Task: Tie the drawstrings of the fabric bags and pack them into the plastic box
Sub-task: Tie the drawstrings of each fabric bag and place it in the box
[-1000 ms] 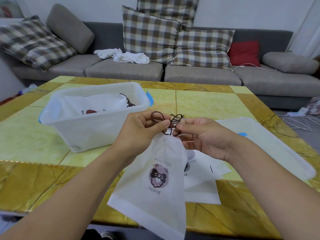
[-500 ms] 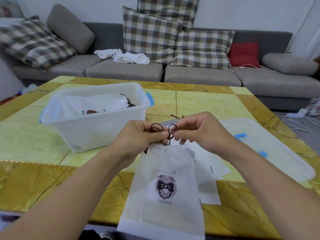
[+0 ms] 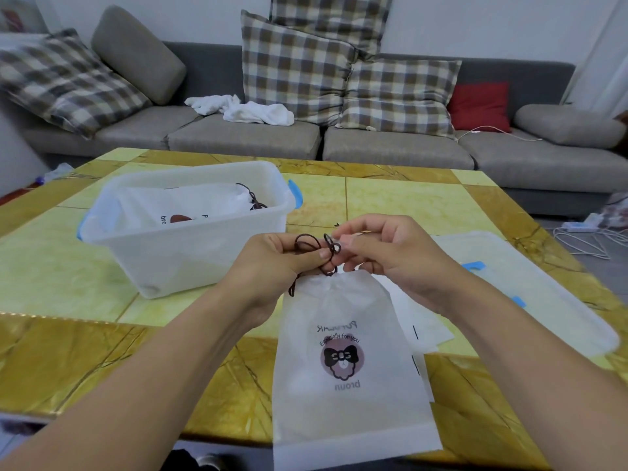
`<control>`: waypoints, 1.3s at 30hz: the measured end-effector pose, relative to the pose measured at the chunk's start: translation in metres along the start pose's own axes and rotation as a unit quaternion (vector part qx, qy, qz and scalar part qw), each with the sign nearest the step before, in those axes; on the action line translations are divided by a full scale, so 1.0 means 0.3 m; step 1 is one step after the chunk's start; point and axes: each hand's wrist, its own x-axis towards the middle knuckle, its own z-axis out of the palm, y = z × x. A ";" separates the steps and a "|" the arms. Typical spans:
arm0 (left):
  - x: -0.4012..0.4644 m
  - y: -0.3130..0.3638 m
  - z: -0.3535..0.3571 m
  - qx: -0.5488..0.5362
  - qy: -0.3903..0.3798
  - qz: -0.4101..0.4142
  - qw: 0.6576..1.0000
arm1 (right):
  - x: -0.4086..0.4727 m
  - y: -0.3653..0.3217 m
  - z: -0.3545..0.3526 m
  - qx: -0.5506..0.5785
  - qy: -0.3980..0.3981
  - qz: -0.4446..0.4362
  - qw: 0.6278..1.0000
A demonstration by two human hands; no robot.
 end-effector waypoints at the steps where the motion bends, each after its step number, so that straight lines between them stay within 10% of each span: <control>1: -0.001 0.000 0.001 0.004 0.003 0.002 1.000 | 0.000 -0.002 -0.006 0.021 0.002 0.018 1.000; 20: -0.009 0.014 -0.010 0.012 -0.050 -0.017 0.999 | -0.004 0.000 0.013 -0.009 0.014 0.055 0.998; 39: -0.032 0.035 0.005 0.155 0.031 0.157 0.975 | 0.004 0.027 0.040 -0.133 0.025 -0.034 0.990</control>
